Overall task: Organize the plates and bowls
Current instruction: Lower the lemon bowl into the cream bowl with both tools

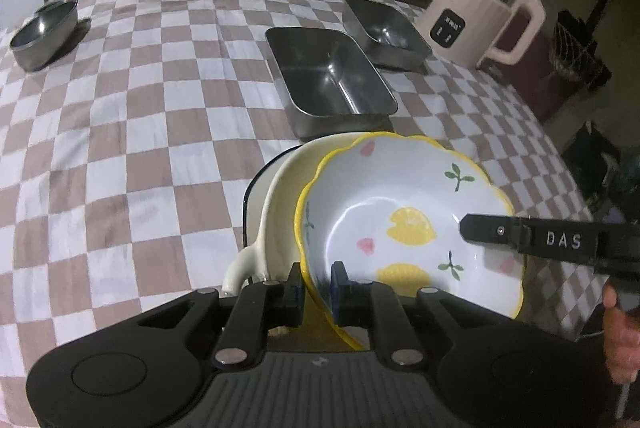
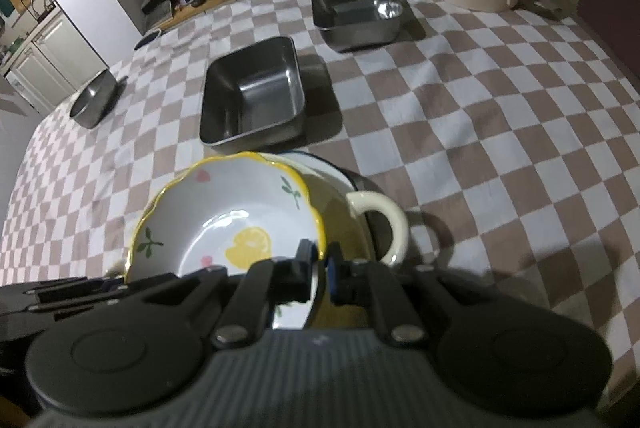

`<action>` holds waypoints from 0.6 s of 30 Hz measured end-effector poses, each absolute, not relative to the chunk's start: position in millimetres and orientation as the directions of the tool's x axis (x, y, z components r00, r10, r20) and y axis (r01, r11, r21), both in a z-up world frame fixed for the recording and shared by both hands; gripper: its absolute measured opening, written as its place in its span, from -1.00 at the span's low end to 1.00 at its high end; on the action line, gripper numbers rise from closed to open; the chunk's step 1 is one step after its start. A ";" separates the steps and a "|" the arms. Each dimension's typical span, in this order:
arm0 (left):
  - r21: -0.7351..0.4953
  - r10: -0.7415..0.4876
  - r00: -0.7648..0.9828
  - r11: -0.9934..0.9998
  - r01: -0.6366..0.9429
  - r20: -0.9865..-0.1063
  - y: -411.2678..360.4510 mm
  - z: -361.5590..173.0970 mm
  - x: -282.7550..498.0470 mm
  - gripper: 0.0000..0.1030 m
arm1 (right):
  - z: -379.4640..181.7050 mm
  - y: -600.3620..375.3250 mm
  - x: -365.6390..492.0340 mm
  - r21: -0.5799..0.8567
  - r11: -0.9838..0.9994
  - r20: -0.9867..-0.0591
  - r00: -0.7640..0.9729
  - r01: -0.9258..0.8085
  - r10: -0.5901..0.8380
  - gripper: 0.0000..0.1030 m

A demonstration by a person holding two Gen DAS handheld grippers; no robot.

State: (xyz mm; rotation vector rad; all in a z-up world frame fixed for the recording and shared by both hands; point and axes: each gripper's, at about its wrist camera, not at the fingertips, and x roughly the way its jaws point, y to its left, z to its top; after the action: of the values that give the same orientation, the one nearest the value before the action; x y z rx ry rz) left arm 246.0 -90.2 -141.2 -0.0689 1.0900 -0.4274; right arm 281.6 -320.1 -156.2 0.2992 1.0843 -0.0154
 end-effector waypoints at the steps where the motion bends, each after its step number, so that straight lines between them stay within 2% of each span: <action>1: -0.252 -0.364 0.393 0.917 0.308 -0.844 -90.6 -141.0 245.9 -0.71 | -156.4 -319.2 281.6 0.231 0.960 -0.873 0.469 0.156 0.134 -0.81; 11: -0.195 -0.351 0.393 0.902 0.385 -0.850 -95.5 -140.3 241.7 -0.65 | -160.9 -318.6 285.7 0.203 0.967 -0.885 0.451 0.151 0.115 -0.80; 18: -0.210 -0.365 0.383 0.896 0.391 -0.848 -92.0 -140.3 241.9 -0.67 | -163.1 -319.1 286.7 0.192 0.969 -0.890 0.443 0.155 0.105 -0.80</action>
State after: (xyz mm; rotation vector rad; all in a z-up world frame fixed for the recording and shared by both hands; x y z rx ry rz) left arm 241.9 -92.0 -140.3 0.0265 1.0745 -0.4821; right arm 286.7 -319.1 -163.1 0.2609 1.1152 -0.0312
